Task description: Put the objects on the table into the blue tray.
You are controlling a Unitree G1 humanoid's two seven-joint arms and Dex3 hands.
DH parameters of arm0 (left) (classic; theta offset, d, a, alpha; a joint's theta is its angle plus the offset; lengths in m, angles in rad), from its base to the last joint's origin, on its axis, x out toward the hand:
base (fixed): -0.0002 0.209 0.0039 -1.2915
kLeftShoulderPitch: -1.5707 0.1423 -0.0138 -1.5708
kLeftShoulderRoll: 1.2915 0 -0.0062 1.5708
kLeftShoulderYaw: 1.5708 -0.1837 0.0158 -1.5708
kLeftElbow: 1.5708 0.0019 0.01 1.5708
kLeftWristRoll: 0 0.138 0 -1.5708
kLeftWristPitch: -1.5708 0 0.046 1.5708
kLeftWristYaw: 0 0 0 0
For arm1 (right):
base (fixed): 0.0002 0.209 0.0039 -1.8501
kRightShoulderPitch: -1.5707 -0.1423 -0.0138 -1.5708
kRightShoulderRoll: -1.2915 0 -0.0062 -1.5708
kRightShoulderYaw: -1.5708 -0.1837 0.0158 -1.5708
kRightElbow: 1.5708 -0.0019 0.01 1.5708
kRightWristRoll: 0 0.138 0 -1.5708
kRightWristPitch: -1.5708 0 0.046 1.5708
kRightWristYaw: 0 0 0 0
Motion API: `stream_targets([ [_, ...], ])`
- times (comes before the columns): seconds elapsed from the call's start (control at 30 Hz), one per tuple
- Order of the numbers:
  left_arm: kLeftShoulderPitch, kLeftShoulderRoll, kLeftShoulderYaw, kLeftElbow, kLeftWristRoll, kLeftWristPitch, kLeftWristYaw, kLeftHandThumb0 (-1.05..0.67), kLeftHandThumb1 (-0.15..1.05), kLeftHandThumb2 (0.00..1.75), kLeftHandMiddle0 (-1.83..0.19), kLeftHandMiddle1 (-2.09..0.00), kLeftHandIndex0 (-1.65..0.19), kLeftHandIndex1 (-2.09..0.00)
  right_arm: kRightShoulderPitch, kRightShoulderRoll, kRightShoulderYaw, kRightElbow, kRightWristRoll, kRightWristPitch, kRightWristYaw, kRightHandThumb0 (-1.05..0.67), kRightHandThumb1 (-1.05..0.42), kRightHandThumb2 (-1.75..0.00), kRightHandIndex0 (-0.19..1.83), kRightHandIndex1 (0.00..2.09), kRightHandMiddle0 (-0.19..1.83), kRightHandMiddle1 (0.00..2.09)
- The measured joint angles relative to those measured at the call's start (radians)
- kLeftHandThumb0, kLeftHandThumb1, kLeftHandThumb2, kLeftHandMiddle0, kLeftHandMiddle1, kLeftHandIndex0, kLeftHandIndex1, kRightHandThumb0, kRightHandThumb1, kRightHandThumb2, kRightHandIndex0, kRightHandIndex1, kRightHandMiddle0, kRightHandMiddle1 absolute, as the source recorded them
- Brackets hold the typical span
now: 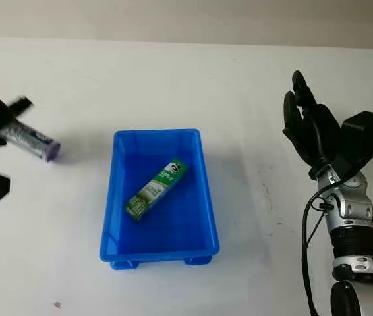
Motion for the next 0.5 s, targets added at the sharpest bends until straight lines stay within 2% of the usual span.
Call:
stream_targets([
  [0.07, -0.006, -0.001, 0.031, -0.016, -0.043, 0.003, -0.016, -0.45, 1.05, 0.37, -0.56, -2.09, -0.24, -2.09, -0.001, 0.000, 0.000, 0.000, 0.000, 0.000, 0.002, -0.65, -1.05, -0.71, -0.19, 0.00, -0.19, 0.00],
  [0.17, -0.005, -0.015, 0.077, -0.053, -0.121, -0.018, -0.031, -0.44, 1.05, 0.39, -0.53, -2.09, -0.26, -2.09, -0.002, 0.000, 0.000, 0.003, 0.000, 0.000, 0.004, -0.63, -1.05, -0.72, -0.19, 0.00, -0.19, 0.00],
  [0.3, 0.007, -0.046, 0.108, -0.089, -0.172, -0.030, -0.033, -0.43, 1.05, 0.34, -0.65, -2.09, -0.31, -2.09, -0.005, 0.000, 0.002, 0.006, 0.000, 0.000, 0.005, -0.62, -1.05, -0.74, -0.19, 0.00, -0.19, 0.00],
  [0.5, 0.050, -0.074, 0.153, -0.106, -0.251, -0.066, -0.013, -0.42, 1.05, 0.39, -0.65, -2.09, -0.31, -2.09, -0.006, 0.000, 0.002, 0.006, 0.001, 0.000, 0.002, -0.64, -1.05, -0.74, -0.19, 0.00, -0.19, 0.00],
])
